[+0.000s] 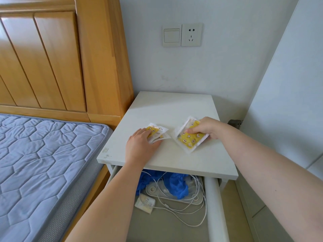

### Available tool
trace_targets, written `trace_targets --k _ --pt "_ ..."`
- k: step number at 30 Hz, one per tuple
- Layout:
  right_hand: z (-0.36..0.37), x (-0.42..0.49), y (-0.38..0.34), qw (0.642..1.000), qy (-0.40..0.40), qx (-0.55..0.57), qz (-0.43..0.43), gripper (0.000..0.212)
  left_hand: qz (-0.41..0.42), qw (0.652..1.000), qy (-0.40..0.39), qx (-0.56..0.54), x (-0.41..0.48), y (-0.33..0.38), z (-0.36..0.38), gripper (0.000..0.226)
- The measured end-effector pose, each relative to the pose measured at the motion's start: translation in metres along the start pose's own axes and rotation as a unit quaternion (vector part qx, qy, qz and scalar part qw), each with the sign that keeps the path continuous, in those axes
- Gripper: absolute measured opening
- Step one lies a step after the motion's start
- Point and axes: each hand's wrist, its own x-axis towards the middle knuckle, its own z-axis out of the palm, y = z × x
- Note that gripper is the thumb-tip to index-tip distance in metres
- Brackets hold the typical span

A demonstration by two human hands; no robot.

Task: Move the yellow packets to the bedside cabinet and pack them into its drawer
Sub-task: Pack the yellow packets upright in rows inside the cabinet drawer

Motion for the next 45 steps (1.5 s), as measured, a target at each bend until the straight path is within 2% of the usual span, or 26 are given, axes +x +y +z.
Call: trace_targets --k 2,3,6,8,10,13,16,20,22,27,31,34,38,41,45 --pt "0.005 -0.002 0.021 0.980 0.032 0.197 -0.003 0.031 0.013 1.000 0.000 0.001 0.001 -0.001 0.002 0.052" --pt "0.009 -0.003 0.031 0.967 0.075 0.242 -0.022 0.030 0.022 1.000 -0.004 0.006 0.002 -0.002 0.002 0.053" --pt "0.026 -0.016 0.049 0.933 0.221 0.274 -0.081 0.033 0.040 0.999 -0.018 0.009 0.003 -0.001 0.004 0.055" --pt "0.032 -0.025 0.052 0.911 0.265 0.299 -0.101 0.032 0.049 0.998 -0.028 0.021 0.003 -0.001 0.006 0.052" --pt "0.034 -0.030 0.050 0.904 0.295 0.288 -0.110 0.029 0.045 0.999 -0.030 -0.002 0.003 0.000 0.004 0.040" --pt "0.034 -0.028 0.043 0.899 0.342 0.247 -0.116 0.034 -0.015 0.997 -0.040 -0.058 0.012 0.004 -0.004 0.021" --pt "0.038 -0.026 0.042 0.899 0.355 0.221 -0.126 0.025 -0.034 0.994 -0.107 0.016 0.033 0.006 -0.012 0.009" --pt "0.040 -0.025 0.043 0.900 0.364 0.198 -0.133 0.024 -0.013 0.967 -0.235 0.100 0.052 0.011 -0.016 0.066" --pt "0.040 -0.026 0.042 0.900 0.367 0.190 -0.136 0.024 -0.005 0.956 -0.258 0.138 0.057 0.016 -0.017 0.079" --pt "0.042 -0.023 0.041 0.902 0.367 0.175 -0.141 0.022 -0.007 0.921 -0.315 0.230 0.064 0.025 -0.018 0.064" --pt "0.043 -0.023 0.039 0.905 0.360 0.177 -0.140 0.024 -0.007 0.933 -0.276 0.231 0.059 0.029 -0.014 0.063" --pt "0.043 -0.026 0.037 0.908 0.352 0.188 -0.127 0.025 -0.032 0.950 -0.249 0.186 0.048 0.029 -0.015 0.057" --pt "0.038 -0.041 0.040 0.928 0.305 0.173 -0.123 0.022 -0.098 0.966 -0.240 -0.024 0.022 0.030 -0.012 0.044" --pt "0.035 -0.058 0.046 0.944 0.267 0.146 -0.125 0.028 -0.143 0.943 -0.216 -0.208 -0.005 0.031 -0.012 0.033" --pt "0.044 -0.082 0.055 0.951 0.234 0.165 -0.120 0.031 -0.165 0.893 -0.202 -0.366 -0.042 0.028 -0.018 0.024"
